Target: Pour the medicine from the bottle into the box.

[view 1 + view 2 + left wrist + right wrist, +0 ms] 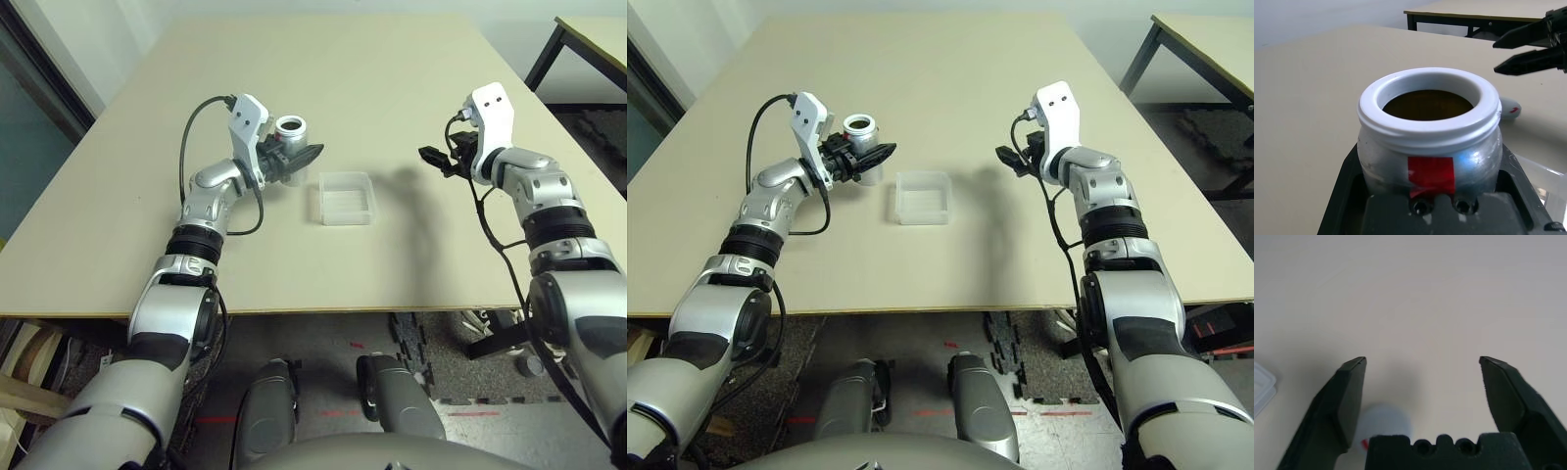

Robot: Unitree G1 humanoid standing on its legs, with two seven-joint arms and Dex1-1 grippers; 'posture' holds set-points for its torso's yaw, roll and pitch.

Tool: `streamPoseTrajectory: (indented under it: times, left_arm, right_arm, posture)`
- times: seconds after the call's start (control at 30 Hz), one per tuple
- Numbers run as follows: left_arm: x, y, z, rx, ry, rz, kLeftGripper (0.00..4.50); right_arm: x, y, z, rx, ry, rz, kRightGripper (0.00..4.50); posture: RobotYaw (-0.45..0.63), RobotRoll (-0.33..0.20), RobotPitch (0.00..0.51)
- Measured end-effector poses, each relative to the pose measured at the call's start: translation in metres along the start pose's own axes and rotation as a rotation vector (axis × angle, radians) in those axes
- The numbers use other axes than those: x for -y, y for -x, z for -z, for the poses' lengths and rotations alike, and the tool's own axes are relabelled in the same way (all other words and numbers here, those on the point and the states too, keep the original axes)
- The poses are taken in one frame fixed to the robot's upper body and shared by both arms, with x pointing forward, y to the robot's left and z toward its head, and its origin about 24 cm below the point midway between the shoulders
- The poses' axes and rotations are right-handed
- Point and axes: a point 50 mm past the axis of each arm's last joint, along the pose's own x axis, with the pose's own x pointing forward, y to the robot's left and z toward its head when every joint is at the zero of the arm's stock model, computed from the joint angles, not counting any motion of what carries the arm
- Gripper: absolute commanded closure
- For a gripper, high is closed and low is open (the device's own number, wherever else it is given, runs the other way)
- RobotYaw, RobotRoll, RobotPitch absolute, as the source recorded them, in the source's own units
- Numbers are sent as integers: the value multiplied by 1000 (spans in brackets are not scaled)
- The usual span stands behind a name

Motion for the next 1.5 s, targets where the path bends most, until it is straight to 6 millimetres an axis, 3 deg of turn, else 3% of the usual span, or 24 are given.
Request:
streamPoseTrajectory:
  times: [0.27,0.47,0.77,1.2,1.5]
  left_arm:
    - [-6,5,-2,-22,-36,-20,1886]
    - [-13,10,-5,-42,-66,-37,1886]
    - [-18,12,-8,-61,-106,-35,1886]
    - [-18,12,-6,-75,-108,-17,1886]
    - [-14,-4,-15,-90,-150,9,1886]
  right_arm:
    - [-2,4,-4,47,15,-128,0]
    - [-1,26,0,94,48,-361,0]
    - [-25,54,13,130,91,-703,0]
    - [-26,60,23,137,105,-706,0]
    - [-24,57,32,122,83,-650,0]
  posture:
    - [-188,0,74]
    - [-191,0,70]
    - [-192,0,59]
    - [-193,0,53]
    - [-198,0,47]
